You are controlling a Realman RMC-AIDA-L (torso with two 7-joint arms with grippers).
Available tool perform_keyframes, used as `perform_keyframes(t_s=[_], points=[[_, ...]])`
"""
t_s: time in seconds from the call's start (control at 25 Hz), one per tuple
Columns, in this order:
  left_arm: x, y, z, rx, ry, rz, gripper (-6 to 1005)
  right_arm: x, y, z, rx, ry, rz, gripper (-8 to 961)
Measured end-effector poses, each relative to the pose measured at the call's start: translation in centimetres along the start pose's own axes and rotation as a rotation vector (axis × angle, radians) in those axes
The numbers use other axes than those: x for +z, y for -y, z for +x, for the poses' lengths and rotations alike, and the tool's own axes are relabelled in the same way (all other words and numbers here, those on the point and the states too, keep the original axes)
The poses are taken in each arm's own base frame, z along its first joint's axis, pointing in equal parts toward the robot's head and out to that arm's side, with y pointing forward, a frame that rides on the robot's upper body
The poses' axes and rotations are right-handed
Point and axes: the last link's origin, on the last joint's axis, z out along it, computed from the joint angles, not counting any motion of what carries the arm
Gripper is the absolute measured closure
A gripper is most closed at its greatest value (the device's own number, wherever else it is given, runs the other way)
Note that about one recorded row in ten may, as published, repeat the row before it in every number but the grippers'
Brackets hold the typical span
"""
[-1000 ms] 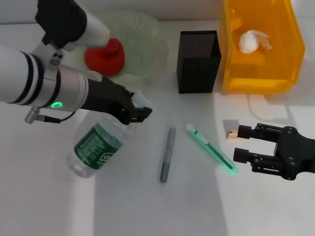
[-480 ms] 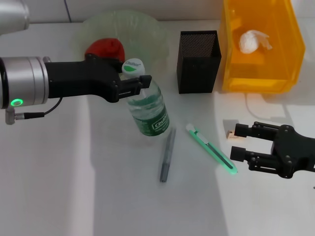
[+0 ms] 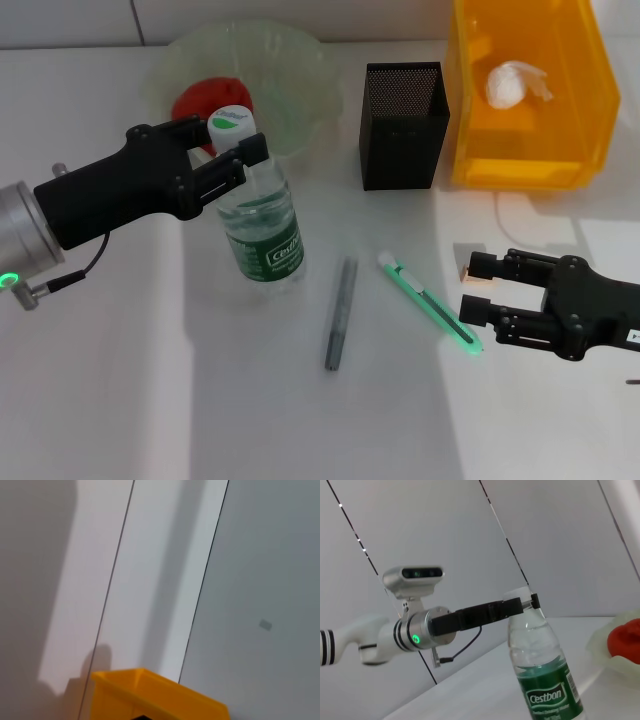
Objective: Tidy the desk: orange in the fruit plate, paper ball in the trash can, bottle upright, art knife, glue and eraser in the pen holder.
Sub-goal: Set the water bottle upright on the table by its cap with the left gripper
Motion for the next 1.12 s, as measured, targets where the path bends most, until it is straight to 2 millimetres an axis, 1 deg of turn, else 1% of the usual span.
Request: perform_keyframes(t_s=[0.04,0.2,0.32,0.68,0.8,1.12], points=[[-0.8,0.0,-1.3,0.03,-0.071,0.016,543,0.0,0.0,0.0,0.001,0.001,0.0,253],[-2.0,0.0,-2.3,0.082,-0.186,0.063,542,0.4,0.0,0.1,0.006,0.006,0.0,253],[-2.5,0.3,-2.8,0.117,-0.224,0.113,542,0.8,0.0,0.1,0.006,0.012,-0.006,253],[-1.5,0.7,-4.0,0.204,-0.27,0.207,539,1.8,0.2,0.0,0.007,0.039,-0.019,253],[-1.6,1.0,-4.0,0.23,-0.297,0.259,538,1.9,0.2,0.1,0.004,0.039,-0.018,253],[-1.7,1.4,-4.4,0.27,-0.294,0.32,536,2.0,0.3,0.2,0.003,0.049,-0.01,253]])
